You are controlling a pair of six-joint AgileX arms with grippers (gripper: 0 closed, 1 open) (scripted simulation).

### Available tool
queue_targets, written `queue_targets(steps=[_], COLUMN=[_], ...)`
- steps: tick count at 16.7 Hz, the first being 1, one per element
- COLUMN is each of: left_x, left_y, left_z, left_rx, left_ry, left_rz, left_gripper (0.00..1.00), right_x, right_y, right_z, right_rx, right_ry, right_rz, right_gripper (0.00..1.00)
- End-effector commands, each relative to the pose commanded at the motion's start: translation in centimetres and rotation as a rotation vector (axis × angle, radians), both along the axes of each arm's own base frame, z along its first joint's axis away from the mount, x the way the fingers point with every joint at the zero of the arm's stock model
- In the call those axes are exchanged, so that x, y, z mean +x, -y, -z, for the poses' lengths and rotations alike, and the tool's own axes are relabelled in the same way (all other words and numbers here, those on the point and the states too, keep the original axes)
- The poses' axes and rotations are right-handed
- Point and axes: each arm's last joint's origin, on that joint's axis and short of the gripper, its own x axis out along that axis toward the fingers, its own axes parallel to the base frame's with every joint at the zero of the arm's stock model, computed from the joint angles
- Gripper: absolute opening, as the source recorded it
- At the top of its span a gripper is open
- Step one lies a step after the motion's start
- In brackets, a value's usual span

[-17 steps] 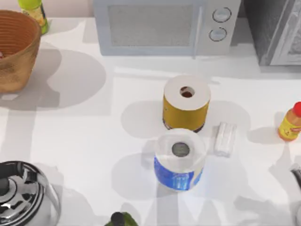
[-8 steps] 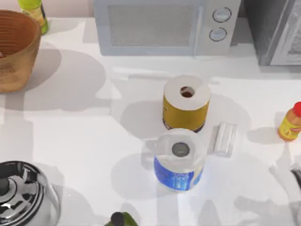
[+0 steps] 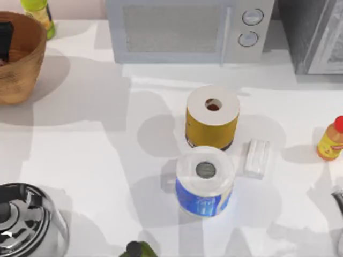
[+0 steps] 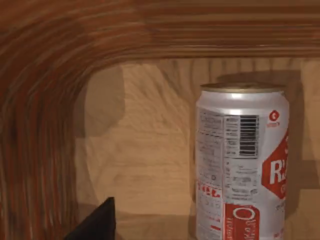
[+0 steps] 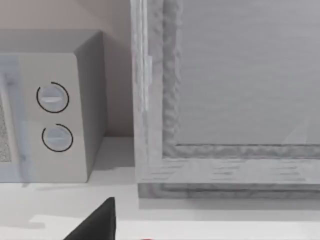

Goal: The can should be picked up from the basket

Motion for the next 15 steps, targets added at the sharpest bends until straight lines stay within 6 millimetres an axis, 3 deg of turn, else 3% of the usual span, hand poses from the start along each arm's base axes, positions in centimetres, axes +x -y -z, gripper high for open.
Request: queue_targets(steps=[2,9,15], left_x=[0.3,0.5,1.5], left_y=[0.0,0.1,0.3], left_z=[1.1,1.8,6.6], left_rx=[-0.014,-0.015,-0.015], left_ry=[-0.037,-0.041,-0.039], left_rz=[-0.003,-0.001,-0.004], left_gripper=[1.00,1.00,1.00], right_x=[0.0,0.0,0.0], right_y=[0.0,0.0,0.0], right_z=[0.0,0.0,0.0], right_rx=[0.000,0.000,0.000], right_ry=[0.000,0.000,0.000], right_rz=[0.000,0.000,0.000], right_gripper=[1.00,1.00,1.00])
